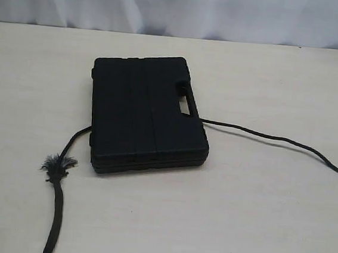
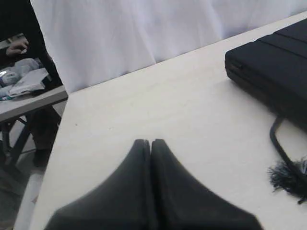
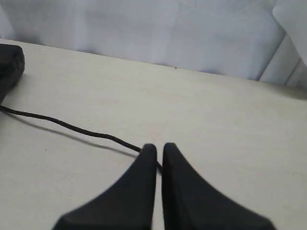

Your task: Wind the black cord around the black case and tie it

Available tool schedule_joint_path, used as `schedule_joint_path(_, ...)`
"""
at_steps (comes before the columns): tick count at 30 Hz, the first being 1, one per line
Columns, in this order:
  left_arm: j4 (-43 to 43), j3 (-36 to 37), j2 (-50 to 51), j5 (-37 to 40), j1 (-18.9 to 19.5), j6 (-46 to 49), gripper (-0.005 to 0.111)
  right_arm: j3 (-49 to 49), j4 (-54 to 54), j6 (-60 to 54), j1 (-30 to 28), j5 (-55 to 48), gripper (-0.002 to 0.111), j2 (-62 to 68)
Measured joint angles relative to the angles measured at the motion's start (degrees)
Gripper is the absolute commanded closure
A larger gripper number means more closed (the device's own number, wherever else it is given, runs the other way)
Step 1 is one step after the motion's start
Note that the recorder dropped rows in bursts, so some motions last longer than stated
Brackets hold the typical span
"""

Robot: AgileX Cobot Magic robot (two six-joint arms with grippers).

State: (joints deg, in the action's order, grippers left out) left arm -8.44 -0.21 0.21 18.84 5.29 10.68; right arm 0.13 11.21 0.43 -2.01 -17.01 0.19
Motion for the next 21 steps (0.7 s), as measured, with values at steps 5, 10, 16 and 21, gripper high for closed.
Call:
schedule_joint_path(5,-0.13,0.0,0.0,-2.16,0.0,0.0,0.107,0.0,0.62,0.16,0.0,1.9,0.104,0.0)
schedule_joint_path(10,24.22,0.0,0.0,-10.43,0.0,-1.42,0.107,0.0,-11.75,1.49,0.0,7.72,0.104,0.0)
schedule_joint_path(16,46.08,0.0,0.0,-18.84,0.0,-1.76,0.107,0.0,-29.8,2.1,0.0,15.45,0.104,0.0)
schedule_joint_path(21,48.53,0.0,0.0,-22.65,0.0,-1.86,0.107,0.0,-53.89,2.36,0.0,16.25,0.104,0.0)
